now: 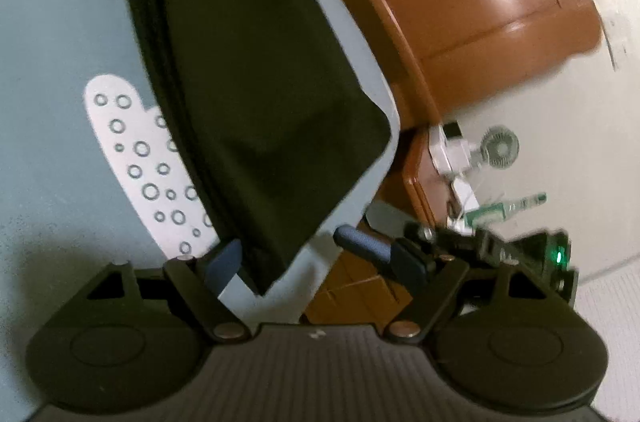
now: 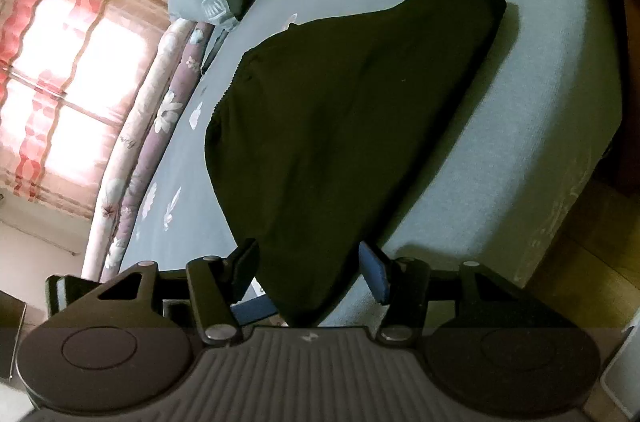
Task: Fold clothes
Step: 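Lower the folded black cloth onto the sheet and open both grippers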
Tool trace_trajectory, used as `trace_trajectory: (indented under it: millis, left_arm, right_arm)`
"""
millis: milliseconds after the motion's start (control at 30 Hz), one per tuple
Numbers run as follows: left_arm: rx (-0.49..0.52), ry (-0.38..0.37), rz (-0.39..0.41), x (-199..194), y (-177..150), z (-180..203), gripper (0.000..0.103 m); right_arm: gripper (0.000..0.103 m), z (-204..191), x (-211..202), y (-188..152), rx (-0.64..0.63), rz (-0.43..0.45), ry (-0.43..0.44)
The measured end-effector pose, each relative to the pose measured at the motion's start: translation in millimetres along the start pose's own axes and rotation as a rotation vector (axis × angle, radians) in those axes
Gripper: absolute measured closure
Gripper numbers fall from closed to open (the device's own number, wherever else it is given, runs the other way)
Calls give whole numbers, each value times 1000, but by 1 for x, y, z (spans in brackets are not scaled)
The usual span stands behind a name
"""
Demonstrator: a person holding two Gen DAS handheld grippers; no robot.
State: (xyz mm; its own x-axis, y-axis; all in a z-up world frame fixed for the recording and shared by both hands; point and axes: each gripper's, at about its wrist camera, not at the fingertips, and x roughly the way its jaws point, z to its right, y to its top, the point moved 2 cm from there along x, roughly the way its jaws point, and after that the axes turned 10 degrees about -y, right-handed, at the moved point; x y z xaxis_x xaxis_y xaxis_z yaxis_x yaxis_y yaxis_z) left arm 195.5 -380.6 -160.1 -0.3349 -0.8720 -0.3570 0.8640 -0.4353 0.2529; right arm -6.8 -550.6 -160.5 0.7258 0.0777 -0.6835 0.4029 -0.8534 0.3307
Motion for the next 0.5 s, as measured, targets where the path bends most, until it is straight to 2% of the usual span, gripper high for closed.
trace_trajectory:
  millis: [67, 167, 267, 367, 433, 500]
  left_arm:
    - [-21, -15, -33, 9, -4, -4, 21]
    - [7, -28, -79, 17, -15, 1, 16]
    - [47, -19, -140, 15, -24, 8, 16]
    - [87, 37, -83, -6, -25, 13, 16]
    - [91, 71, -46, -20, -26, 12, 16]
    - [91, 103, -11, -32, -27, 10, 16]
  right_arm:
    - [42, 0, 1, 0, 3, -4, 0]
    - [42, 0, 1, -1, -8, -10, -7]
    - [42, 0, 1, 0, -5, -6, -8]
    - [42, -13, 2, 6, -49, 5, 19]
    - [44, -30, 5, 10, -105, 23, 66]
    - [52, -46, 15, 12, -160, 33, 96]
